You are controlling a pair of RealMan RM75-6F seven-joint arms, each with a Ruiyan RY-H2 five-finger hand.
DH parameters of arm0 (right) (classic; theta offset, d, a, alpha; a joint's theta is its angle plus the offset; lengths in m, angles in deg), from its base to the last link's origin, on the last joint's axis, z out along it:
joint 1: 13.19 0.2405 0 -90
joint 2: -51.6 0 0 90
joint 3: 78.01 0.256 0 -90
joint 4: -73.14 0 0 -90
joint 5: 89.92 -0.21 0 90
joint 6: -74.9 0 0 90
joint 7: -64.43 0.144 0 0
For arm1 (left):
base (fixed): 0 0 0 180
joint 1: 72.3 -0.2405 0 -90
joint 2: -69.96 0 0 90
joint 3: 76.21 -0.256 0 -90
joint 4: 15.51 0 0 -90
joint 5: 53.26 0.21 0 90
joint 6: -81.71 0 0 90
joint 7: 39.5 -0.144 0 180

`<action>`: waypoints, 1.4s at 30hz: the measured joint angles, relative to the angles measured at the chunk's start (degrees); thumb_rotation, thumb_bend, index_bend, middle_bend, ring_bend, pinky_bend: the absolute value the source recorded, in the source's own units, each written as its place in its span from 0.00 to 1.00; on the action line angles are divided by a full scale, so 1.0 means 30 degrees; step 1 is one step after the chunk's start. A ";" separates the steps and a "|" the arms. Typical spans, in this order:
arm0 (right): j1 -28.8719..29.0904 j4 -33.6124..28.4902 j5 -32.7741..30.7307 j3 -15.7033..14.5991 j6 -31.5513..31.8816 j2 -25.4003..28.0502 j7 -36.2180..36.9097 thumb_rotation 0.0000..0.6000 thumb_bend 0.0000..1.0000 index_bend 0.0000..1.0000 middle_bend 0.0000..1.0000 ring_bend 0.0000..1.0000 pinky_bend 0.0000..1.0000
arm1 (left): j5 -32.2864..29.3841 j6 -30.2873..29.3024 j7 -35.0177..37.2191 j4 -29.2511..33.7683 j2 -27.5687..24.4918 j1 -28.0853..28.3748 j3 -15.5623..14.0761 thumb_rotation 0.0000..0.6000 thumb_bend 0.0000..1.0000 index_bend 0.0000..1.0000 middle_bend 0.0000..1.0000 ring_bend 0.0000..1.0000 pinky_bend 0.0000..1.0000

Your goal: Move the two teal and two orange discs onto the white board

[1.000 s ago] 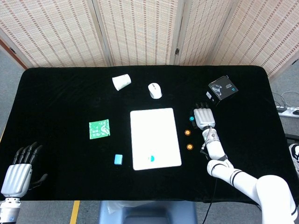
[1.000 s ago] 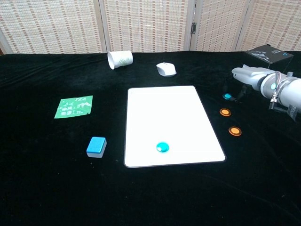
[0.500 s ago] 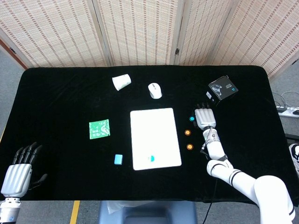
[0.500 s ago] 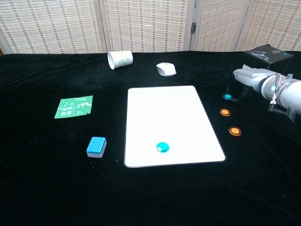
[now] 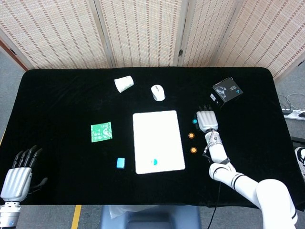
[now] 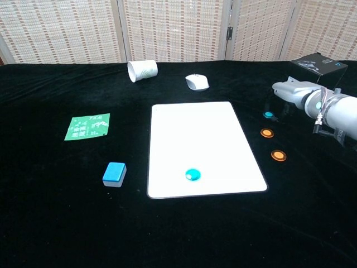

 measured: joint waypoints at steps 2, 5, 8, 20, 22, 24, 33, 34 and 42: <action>0.0044 0.0074 -0.0046 0.0007 -0.0038 -0.0062 -0.0099 1.00 0.48 0.43 0.17 0.00 0.00 | -0.0021 0.0023 0.0027 -0.0040 0.0009 0.0001 -0.0004 1.00 0.28 0.10 0.01 0.03 0.00; 0.0095 0.0169 -0.0108 0.0036 -0.0110 -0.0141 -0.0165 1.00 0.47 0.46 0.18 0.00 0.00 | -0.0081 0.0063 0.0060 -0.0104 0.0042 0.0012 0.0015 1.00 0.28 0.10 0.01 0.03 0.00; 0.0082 0.0111 0.0090 0.0069 0.0045 -0.0135 0.0000 1.00 0.47 0.49 0.20 0.00 0.00 | -0.0094 0.0092 0.0081 -0.0132 0.0036 0.0029 0.0024 1.00 0.28 0.10 0.01 0.03 0.00; -0.1073 -0.3756 0.2783 -0.0532 0.1811 0.1988 0.1464 1.00 0.47 0.50 0.21 0.00 0.00 | 0.0064 -0.0018 -0.0024 0.0077 -0.0082 0.0093 0.0089 1.00 0.28 0.10 0.01 0.03 0.00; -0.1362 -0.4958 0.3486 -0.0752 0.2200 0.2550 0.1800 1.00 0.48 0.50 0.22 0.00 0.00 | 0.0077 -0.0036 -0.0088 0.0155 -0.0112 0.0110 0.0113 1.00 0.28 0.10 0.01 0.03 0.00; -0.1687 -0.6447 0.4398 -0.1071 0.2635 0.3207 0.2160 1.00 0.48 0.50 0.22 0.00 0.00 | 0.0106 -0.0062 -0.0186 0.0248 -0.0136 0.0130 0.0134 1.00 0.28 0.10 0.01 0.03 0.00; -0.2507 -1.1229 0.8778 -0.3226 0.3918 0.4759 0.2753 1.00 0.47 0.50 0.22 0.00 0.00 | 0.0164 -0.0027 -0.0467 0.0540 -0.0199 0.0186 0.0111 1.00 0.28 0.10 0.01 0.03 0.00; -0.2522 -1.1447 0.9031 -0.3430 0.3933 0.4739 0.2706 1.00 0.47 0.50 0.22 0.00 0.00 | 0.0158 -0.0040 -0.0457 0.0536 -0.0197 0.0176 0.0110 1.00 0.28 0.10 0.01 0.03 0.00; -0.2469 -1.1955 1.0228 -0.4321 0.3804 0.3976 0.2156 1.00 0.48 0.50 0.21 0.00 0.00 | 0.0030 -0.0026 -0.0234 0.0305 -0.0116 0.0080 0.0041 1.00 0.28 0.10 0.01 0.04 0.00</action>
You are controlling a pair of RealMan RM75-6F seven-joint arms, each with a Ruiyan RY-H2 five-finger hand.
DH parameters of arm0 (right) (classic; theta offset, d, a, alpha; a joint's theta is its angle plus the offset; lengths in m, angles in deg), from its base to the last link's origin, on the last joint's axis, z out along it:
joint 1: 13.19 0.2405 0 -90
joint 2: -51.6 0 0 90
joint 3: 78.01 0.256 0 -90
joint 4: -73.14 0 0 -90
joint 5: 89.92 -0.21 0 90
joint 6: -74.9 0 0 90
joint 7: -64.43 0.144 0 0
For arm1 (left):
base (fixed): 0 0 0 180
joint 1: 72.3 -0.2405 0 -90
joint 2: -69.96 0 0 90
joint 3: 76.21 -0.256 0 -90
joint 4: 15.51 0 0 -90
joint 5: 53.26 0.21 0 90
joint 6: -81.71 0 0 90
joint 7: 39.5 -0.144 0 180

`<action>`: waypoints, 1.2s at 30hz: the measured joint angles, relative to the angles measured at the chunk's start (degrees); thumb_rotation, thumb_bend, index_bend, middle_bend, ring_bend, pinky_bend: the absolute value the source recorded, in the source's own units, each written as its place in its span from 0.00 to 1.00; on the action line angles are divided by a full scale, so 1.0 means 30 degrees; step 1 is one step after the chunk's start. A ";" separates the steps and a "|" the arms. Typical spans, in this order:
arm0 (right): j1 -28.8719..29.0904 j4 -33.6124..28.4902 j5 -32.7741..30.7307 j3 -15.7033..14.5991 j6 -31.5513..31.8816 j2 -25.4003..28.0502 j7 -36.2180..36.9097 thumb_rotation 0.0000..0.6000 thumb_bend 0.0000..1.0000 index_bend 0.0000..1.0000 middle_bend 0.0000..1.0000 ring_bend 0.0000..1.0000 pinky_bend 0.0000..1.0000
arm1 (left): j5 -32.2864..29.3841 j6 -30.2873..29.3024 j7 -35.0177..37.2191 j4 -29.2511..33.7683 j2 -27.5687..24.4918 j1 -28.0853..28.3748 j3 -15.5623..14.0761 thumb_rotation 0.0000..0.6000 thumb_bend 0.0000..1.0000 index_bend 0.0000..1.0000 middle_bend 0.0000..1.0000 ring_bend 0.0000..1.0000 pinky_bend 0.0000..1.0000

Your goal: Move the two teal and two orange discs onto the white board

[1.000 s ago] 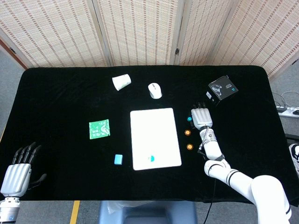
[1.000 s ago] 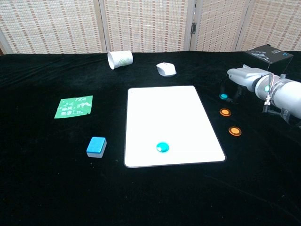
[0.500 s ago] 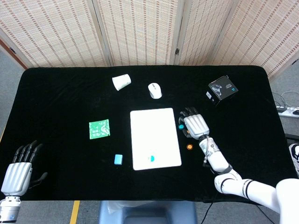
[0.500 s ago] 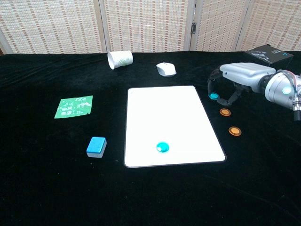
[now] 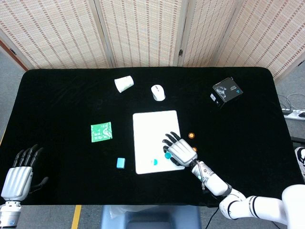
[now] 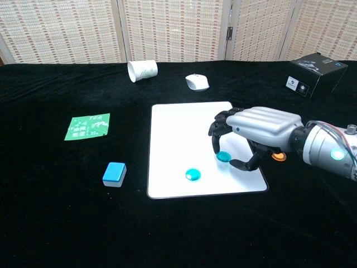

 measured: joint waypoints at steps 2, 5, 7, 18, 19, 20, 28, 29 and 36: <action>-0.0026 -0.0024 0.0123 -0.0111 0.0007 -0.0116 -0.0097 1.00 0.48 0.50 0.21 0.00 0.00 | 0.0008 -0.0051 0.0092 -0.0083 0.0006 -0.0033 -0.0007 1.00 0.28 0.10 0.01 0.04 0.00; -0.0036 -0.0079 0.0229 -0.0168 0.0014 -0.0199 -0.0257 1.00 0.47 0.50 0.20 0.00 0.00 | 0.0031 -0.0084 0.0195 -0.0163 0.0011 -0.0052 -0.0011 1.00 0.28 0.10 0.01 0.03 0.00; -0.0026 -0.0138 0.0289 -0.0199 -0.0002 -0.0263 -0.0381 1.00 0.48 0.50 0.20 0.00 0.00 | 0.0082 -0.0104 0.0246 -0.0195 0.0018 -0.0054 -0.0020 1.00 0.28 0.10 0.01 0.03 0.00; 0.0145 -0.0247 0.0286 -0.0194 -0.0266 -0.0641 -0.1230 1.00 0.47 0.47 0.20 0.00 0.00 | 0.0047 -0.0173 0.0465 -0.0432 0.0056 -0.0126 -0.0022 1.00 0.28 0.10 0.01 0.04 0.00; 0.0156 -0.0262 0.0266 -0.0178 -0.0290 -0.0654 -0.1253 1.00 0.47 0.46 0.19 0.00 0.00 | 0.0057 -0.0184 0.0465 -0.0449 0.0067 -0.0128 -0.0021 1.00 0.28 0.10 0.01 0.04 0.00; 0.0166 -0.0264 0.0258 -0.0173 -0.0309 -0.0666 -0.1277 1.00 0.47 0.44 0.19 0.00 0.00 | 0.0073 -0.0184 0.0480 -0.0461 0.0082 -0.0128 -0.0026 1.00 0.28 0.10 0.01 0.03 0.00; 0.0156 -0.0234 0.0190 -0.0220 -0.0389 -0.0657 -0.1524 1.00 0.47 0.32 0.19 0.00 0.00 | 0.0055 -0.0114 0.0504 -0.0524 0.0132 -0.0104 -0.0023 1.00 0.28 0.10 0.01 0.04 0.00; 0.0138 -0.0256 0.0202 -0.0235 -0.0361 -0.0626 -0.1569 1.00 0.47 0.31 0.19 0.00 0.00 | 0.0062 -0.0120 0.0509 -0.0534 0.0140 -0.0104 -0.0022 1.00 0.28 0.10 0.01 0.03 0.00; -0.0221 -0.0511 0.0251 0.0150 0.0785 -0.0103 -0.1460 1.00 0.47 0.29 0.19 0.00 0.00 | 0.0105 -0.0138 0.0572 -0.0565 0.0134 -0.0086 0.0004 1.00 0.28 0.10 0.01 0.03 0.00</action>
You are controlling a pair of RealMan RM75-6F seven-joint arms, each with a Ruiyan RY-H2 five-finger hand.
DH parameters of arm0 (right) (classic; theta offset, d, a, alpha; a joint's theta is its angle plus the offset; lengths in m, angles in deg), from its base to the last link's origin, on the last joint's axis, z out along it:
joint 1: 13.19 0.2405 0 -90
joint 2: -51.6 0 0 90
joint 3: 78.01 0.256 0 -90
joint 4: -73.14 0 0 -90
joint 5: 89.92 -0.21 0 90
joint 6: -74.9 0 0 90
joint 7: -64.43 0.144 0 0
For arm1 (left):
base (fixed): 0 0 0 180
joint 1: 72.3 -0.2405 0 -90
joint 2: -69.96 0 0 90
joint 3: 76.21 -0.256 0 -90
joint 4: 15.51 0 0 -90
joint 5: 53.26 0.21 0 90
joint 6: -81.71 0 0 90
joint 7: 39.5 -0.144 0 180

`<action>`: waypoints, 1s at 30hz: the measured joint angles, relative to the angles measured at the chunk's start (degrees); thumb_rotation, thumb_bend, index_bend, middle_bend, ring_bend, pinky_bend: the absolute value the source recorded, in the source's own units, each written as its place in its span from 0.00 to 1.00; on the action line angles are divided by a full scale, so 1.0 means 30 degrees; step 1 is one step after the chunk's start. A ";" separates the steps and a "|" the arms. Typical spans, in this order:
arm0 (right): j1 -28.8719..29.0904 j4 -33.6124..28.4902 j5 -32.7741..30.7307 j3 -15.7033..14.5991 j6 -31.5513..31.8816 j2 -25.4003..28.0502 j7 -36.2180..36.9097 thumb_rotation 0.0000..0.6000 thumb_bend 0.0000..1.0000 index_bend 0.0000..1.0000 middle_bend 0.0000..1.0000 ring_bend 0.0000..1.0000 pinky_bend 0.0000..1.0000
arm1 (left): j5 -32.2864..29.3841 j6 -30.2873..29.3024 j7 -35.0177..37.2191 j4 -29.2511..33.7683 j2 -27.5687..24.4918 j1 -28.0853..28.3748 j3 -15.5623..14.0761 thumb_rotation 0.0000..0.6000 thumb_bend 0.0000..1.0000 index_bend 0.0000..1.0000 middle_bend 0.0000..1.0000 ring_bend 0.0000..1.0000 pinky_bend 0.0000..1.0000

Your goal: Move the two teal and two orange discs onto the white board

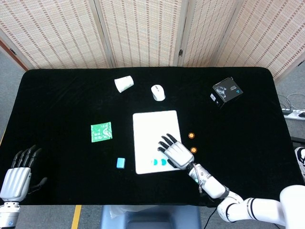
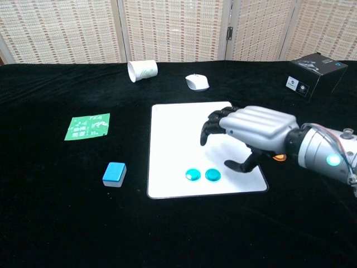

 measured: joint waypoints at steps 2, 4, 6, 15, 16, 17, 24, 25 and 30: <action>-0.0291 -0.0150 -0.0117 0.0170 0.0533 0.0527 0.0173 1.00 0.48 0.31 0.19 0.00 0.00 | 0.0011 0.0015 -0.0003 0.0015 0.0004 0.0033 0.0023 1.00 0.28 0.10 0.01 0.03 0.00; -0.0595 -0.0268 -0.0227 0.0229 0.0831 0.1062 0.0309 1.00 0.47 0.32 0.19 0.00 0.00 | 0.0057 0.0015 0.0000 0.0036 0.0024 0.0055 0.0028 1.00 0.28 0.10 0.01 0.04 0.00; -0.1075 -0.0377 -0.0360 0.0191 0.1215 0.1703 0.0530 1.00 0.47 0.33 0.19 0.00 0.00 | 0.0134 0.0039 -0.0041 0.0072 0.0051 0.0091 0.0011 1.00 0.28 0.10 0.01 0.04 0.00; -0.2636 0.0967 -0.0946 -0.0565 0.1607 0.2479 0.2147 1.00 0.47 0.35 0.19 0.00 0.00 | 0.0430 0.0060 -0.0424 0.0450 0.0102 0.0238 -0.0016 1.00 0.28 0.10 0.01 0.03 0.00; -0.2703 0.1098 -0.0932 -0.0644 0.1582 0.2448 0.2203 1.00 0.47 0.35 0.19 0.00 0.00 | 0.0438 0.0066 -0.0478 0.0491 0.0102 0.0250 -0.0015 1.00 0.28 0.10 0.01 0.04 0.00; -0.2825 0.1346 -0.0883 -0.0788 0.1529 0.2363 0.2339 1.00 0.47 0.35 0.19 0.00 0.00 | 0.0448 0.0079 -0.0559 0.0552 0.0100 0.0269 -0.0012 1.00 0.28 0.10 0.01 0.04 0.00; -0.3157 0.2443 -0.0437 -0.1142 0.1270 0.1705 0.2885 1.00 0.47 0.36 0.20 0.00 0.00 | 0.0562 0.0160 -0.0700 0.0796 0.0035 0.0332 -0.0089 1.00 0.28 0.10 0.01 0.04 0.00; -0.3155 0.2580 -0.0399 -0.1116 0.1242 0.1614 0.2929 1.00 0.47 0.36 0.20 0.00 0.00 | 0.0536 0.0169 -0.0699 0.0792 0.0032 0.0328 -0.0093 1.00 0.28 0.10 0.01 0.03 0.00; -0.2990 0.3053 -0.0194 -0.0836 0.1004 0.1247 0.2986 1.00 0.47 0.37 0.20 0.00 0.00 | 0.0572 0.0203 -0.0466 0.0839 -0.0070 0.0313 -0.0168 1.00 0.28 0.10 0.01 0.04 0.00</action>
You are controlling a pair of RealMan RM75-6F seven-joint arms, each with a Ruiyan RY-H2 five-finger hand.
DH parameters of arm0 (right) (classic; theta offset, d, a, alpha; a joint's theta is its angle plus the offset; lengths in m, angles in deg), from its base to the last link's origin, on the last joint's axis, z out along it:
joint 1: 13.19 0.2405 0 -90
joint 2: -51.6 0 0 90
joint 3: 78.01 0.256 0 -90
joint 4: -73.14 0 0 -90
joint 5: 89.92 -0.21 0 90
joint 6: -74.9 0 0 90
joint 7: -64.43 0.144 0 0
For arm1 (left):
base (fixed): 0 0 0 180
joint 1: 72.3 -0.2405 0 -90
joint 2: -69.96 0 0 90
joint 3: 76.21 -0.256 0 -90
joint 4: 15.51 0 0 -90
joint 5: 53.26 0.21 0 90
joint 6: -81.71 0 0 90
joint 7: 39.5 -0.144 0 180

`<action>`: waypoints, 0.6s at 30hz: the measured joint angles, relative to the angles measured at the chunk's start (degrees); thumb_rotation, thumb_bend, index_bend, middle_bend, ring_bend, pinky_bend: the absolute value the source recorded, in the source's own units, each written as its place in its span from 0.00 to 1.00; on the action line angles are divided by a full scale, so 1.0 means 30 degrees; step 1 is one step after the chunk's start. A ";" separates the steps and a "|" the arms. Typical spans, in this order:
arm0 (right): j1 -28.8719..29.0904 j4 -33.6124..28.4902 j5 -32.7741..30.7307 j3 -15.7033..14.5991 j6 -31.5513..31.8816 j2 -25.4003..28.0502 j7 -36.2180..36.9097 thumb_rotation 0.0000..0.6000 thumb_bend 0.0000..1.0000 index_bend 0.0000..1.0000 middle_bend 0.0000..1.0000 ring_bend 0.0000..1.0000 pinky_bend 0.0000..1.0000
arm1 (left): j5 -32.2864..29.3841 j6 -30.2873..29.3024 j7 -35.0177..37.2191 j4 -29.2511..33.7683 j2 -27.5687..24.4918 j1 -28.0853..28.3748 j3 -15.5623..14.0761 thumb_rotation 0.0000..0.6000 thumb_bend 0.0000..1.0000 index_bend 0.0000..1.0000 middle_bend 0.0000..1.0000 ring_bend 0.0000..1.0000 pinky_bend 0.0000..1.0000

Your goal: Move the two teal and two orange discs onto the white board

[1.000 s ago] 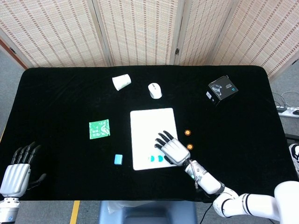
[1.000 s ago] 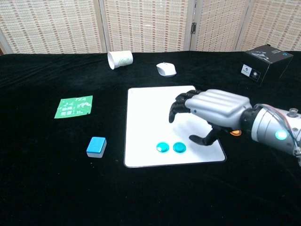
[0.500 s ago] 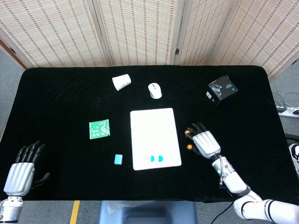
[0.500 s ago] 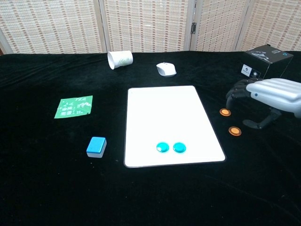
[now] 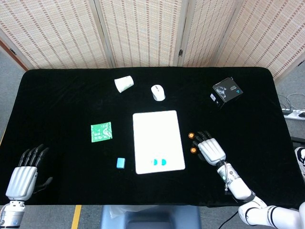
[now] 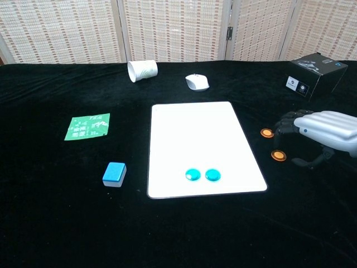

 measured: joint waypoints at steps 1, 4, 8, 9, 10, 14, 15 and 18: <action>0.0025 0.0049 0.0020 0.0013 -0.0058 -0.0043 -0.0039 1.00 0.47 0.37 0.20 0.00 0.00 | 0.0005 0.0014 0.0078 -0.0003 -0.0031 -0.0001 -0.0014 1.00 0.28 0.10 0.01 0.04 0.00; 0.0073 0.0252 0.0043 0.0068 -0.0205 -0.0200 -0.0135 1.00 0.47 0.37 0.20 0.01 0.00 | -0.0003 0.0054 0.0120 -0.0033 -0.0069 -0.0001 -0.0044 1.00 0.28 0.10 0.01 0.04 0.00; 0.0042 0.0434 0.0118 0.0106 -0.0236 -0.0363 -0.0171 1.00 0.48 0.37 0.20 0.00 0.00 | 0.0105 0.0098 0.0407 -0.0024 -0.0154 0.0015 -0.0118 1.00 0.28 0.10 0.01 0.04 0.00; 0.0031 0.0487 0.0128 0.0107 -0.0242 -0.0391 -0.0178 1.00 0.47 0.37 0.20 0.00 0.00 | 0.0120 0.0112 0.0431 -0.0031 -0.0165 0.0020 -0.0129 1.00 0.28 0.10 0.01 0.04 0.00; 0.0020 0.0542 0.0133 0.0112 -0.0256 -0.0426 -0.0177 1.00 0.47 0.37 0.20 0.00 0.00 | 0.0110 0.0132 0.0424 -0.0039 -0.0168 0.0026 -0.0134 1.00 0.28 0.10 0.01 0.03 0.00; 0.0024 0.0762 0.0165 0.0184 -0.0373 -0.0606 -0.0104 1.00 0.47 0.38 0.20 0.00 0.00 | 0.0145 0.0130 0.0426 -0.0029 -0.0180 0.0034 -0.0155 1.00 0.28 0.10 0.01 0.03 0.00; 0.0039 0.0804 0.0170 0.0201 -0.0415 -0.0645 -0.0108 1.00 0.47 0.38 0.20 0.00 0.00 | 0.0146 0.0117 0.0424 -0.0018 -0.0180 0.0030 -0.0153 1.00 0.28 0.10 0.01 0.03 0.00; 0.0086 0.0874 0.0167 0.0246 -0.0534 -0.0725 -0.0142 1.00 0.47 0.40 0.21 0.00 0.00 | 0.0122 0.0114 0.0419 -0.0020 -0.0186 0.0026 -0.0147 1.00 0.28 0.10 0.01 0.03 0.00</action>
